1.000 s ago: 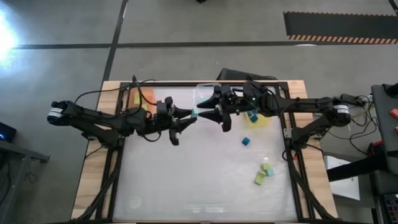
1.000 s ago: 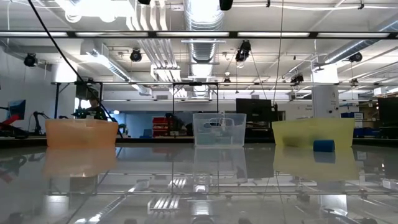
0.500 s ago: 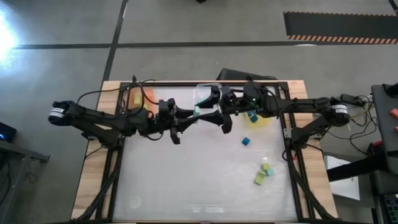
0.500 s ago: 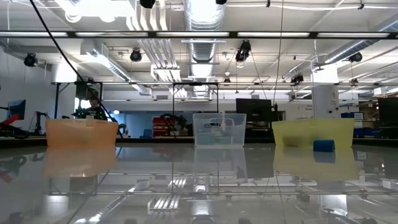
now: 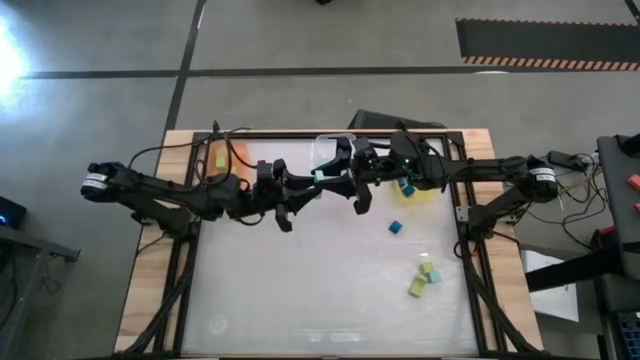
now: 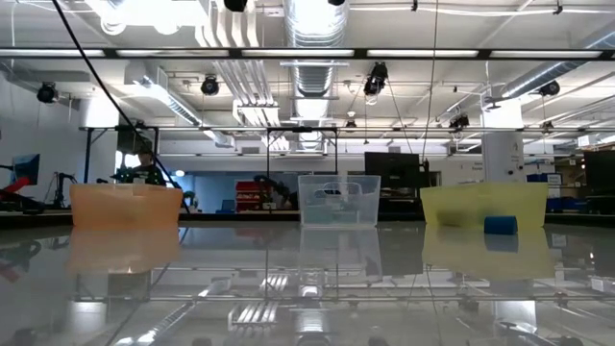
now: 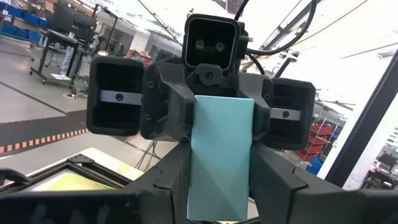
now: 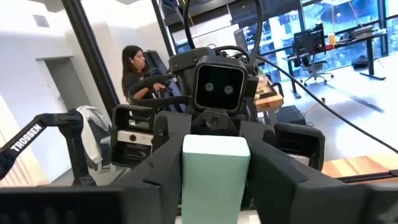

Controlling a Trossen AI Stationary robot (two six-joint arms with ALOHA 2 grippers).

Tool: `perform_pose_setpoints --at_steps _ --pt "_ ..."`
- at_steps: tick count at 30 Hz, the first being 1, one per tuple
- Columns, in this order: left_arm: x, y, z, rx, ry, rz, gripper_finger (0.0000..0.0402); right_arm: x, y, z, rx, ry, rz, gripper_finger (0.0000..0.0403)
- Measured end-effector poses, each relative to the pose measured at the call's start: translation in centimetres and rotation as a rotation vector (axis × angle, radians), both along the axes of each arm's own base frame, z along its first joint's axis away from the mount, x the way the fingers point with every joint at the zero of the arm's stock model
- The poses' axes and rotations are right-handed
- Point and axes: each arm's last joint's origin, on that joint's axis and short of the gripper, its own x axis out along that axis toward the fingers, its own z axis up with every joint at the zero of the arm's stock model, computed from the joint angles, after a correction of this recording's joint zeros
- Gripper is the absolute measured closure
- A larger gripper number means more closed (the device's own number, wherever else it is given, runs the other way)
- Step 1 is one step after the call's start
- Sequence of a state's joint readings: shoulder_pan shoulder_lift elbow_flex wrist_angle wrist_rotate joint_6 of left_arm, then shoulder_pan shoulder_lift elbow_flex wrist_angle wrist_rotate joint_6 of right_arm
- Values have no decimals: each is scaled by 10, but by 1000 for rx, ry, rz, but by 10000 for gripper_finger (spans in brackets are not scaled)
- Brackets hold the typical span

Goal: Sort & place blocks by color
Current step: Put the light blue block into the transparent bin

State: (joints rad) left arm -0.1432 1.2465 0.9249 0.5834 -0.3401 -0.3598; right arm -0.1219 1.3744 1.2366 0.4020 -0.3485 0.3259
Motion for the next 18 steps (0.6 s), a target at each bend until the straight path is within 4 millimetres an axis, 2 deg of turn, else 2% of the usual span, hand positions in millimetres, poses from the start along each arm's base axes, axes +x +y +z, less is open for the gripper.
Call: perform_pose_setpoints --at_steps 1,3,8,11,14,18 --pt "0 0 0 3 1 1 289 0 0 0 4 0 0 278" --pt "0 0 0 2 1 1 276 0 0 0 4 0 0 283" --pt "0 0 -2 -5 4 6 188 0 0 -1 5 9 1 283" --pt "-2 1 -6 -4 16 8 149 0 -1 -3 15 39 -1 283" --pt "-9 2 -10 -3 21 14 125 -2 -6 -7 52 99 -10 283" --pt "-22 4 -13 -8 30 37 116 -6 -16 -13 99 236 -46 283"
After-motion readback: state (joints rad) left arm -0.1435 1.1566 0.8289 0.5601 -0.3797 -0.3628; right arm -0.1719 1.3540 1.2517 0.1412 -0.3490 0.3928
